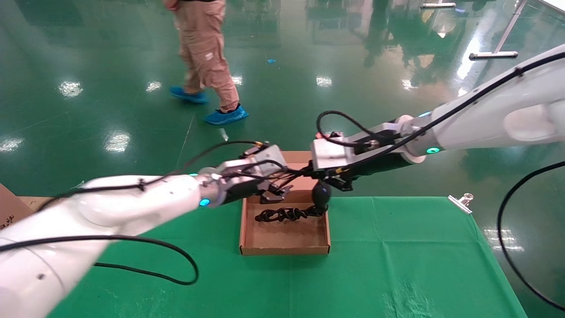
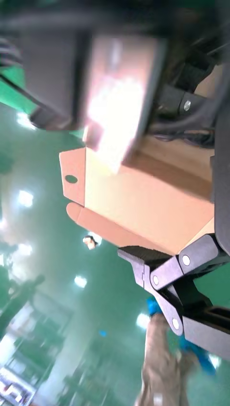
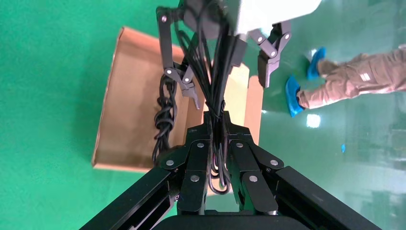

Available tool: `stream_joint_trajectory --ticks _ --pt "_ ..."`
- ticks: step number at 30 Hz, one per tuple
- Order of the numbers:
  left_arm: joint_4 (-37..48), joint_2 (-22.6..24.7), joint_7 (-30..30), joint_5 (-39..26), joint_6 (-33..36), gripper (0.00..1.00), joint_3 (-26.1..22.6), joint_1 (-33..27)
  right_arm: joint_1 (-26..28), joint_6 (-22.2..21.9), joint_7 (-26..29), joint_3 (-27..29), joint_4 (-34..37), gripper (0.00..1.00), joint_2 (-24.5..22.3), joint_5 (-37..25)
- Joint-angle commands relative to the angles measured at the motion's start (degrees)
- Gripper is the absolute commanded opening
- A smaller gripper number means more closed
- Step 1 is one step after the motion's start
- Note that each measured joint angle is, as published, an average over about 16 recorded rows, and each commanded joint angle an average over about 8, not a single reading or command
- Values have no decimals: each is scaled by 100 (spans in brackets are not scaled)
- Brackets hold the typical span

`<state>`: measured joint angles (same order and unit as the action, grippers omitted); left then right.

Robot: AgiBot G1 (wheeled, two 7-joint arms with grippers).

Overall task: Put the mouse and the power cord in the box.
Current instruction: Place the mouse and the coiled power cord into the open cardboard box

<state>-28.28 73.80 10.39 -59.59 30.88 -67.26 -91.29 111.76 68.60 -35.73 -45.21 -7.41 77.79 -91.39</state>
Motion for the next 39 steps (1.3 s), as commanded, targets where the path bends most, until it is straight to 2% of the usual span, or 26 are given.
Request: stream_joint_trajectory --ticks 1,9,14,21,31,32,39 --pt "76 -94 55 168 225 100 101 -53 -63 -66 37 14 -125 0 30 30" --pt "-71 -1247 1074 1096 1881 100 779 165 -579 -675 546 -316 -1207 0 91 292" --pt "104 -1827 1590 1509 2548 100 1095 323 -868 -962 992 -762 -1863 0 106 573" --pt "217 -2348 1785 1755 2964 100 1264 491 -1228 -1501 1526 -1569 -2259 0 95 789" --pt "134 -2444 1752 1797 2978 100 1284 551 -1394 -2070 1795 -2316 -2053 1 64 893" --pt "127 -2446 1749 1796 2974 100 1284 553 -1406 -2104 1799 -2360 -2034 8 62 912" --pt "99 -2489 1745 1822 2982 100 1297 567 -1499 -2266 1819 -2552 -1988 95 54 1041"
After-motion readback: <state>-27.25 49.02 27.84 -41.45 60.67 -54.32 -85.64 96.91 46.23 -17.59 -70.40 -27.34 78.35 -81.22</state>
